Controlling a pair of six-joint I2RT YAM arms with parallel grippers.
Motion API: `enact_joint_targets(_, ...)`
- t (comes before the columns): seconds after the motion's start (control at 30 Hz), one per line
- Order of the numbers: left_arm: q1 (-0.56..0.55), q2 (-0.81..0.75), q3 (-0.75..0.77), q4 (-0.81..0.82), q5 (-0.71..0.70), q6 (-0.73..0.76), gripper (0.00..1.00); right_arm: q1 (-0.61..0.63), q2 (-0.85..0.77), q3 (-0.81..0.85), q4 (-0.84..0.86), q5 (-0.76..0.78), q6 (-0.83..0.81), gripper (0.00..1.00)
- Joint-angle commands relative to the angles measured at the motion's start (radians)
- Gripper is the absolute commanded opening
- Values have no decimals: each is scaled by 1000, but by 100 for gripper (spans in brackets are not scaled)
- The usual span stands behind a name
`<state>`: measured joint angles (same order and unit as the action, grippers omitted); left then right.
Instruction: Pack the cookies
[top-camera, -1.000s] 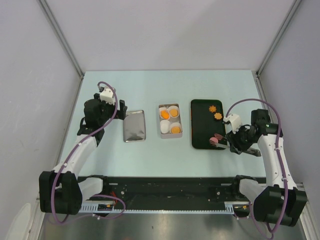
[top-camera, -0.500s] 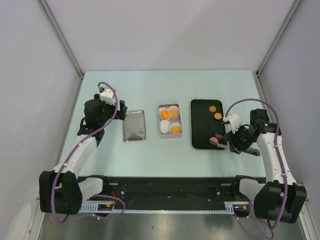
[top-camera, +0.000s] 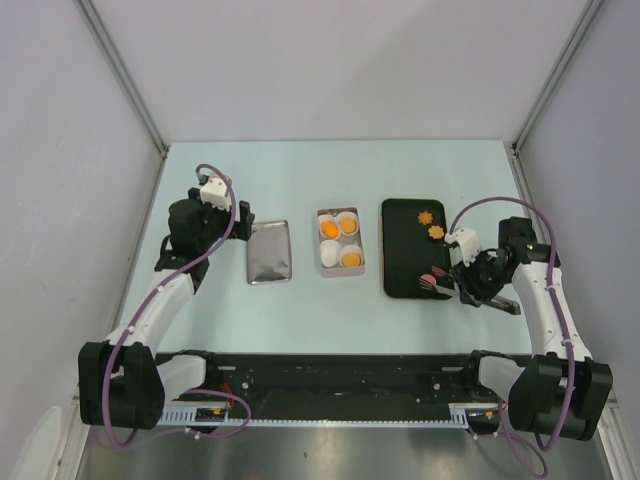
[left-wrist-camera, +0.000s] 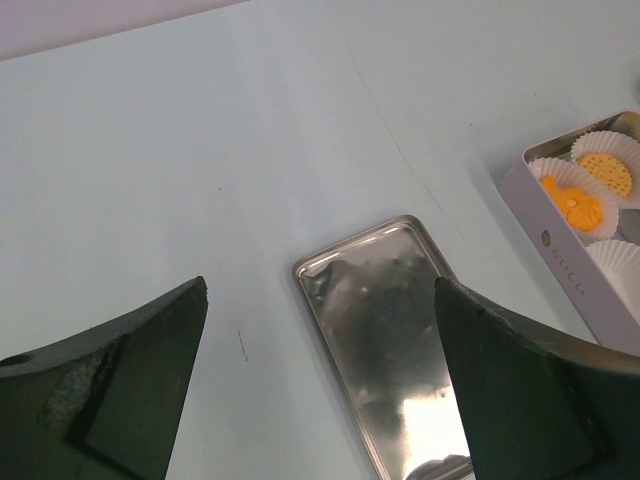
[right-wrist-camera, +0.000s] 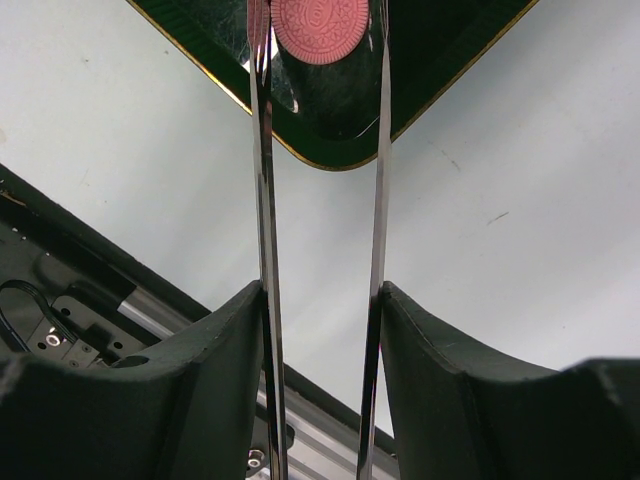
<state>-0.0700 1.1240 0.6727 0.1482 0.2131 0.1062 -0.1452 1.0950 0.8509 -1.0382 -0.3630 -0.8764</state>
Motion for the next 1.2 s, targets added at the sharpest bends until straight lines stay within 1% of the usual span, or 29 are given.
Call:
enact_joint_targets(0.0,-7,-13,-5,44,6,18,100,2,-10,2,9,15,-15,51)
enact_joint_targets(0.17,-7,-10,-4,44,8,15,100,6,-21,4,12,25,-15,49)
enact_joint_targets(0.3,-5,-12,-4,42,9,15,100,12,-21,2,10,29,-13,45)
enact_joint_targets(0.43,-7,-10,-4,42,11,15,100,21,-26,4,24,29,-4,37)
enact_joint_targets(0.47,-7,-12,-4,40,11,15,100,25,-26,2,26,27,0,33)
enact_joint_targets(0.57,-7,-10,-4,42,11,15,100,35,-32,4,41,19,14,29)
enact_joint_targets(0.93,-7,-4,-4,42,9,16,100,73,-46,53,130,-39,105,26)
enact_joint_targets(1.13,-7,-3,-2,42,11,16,100,142,-38,108,188,-42,192,26)
enact_joint_targets(1.17,-5,-1,-2,42,11,16,100,180,-37,114,210,-37,206,26)
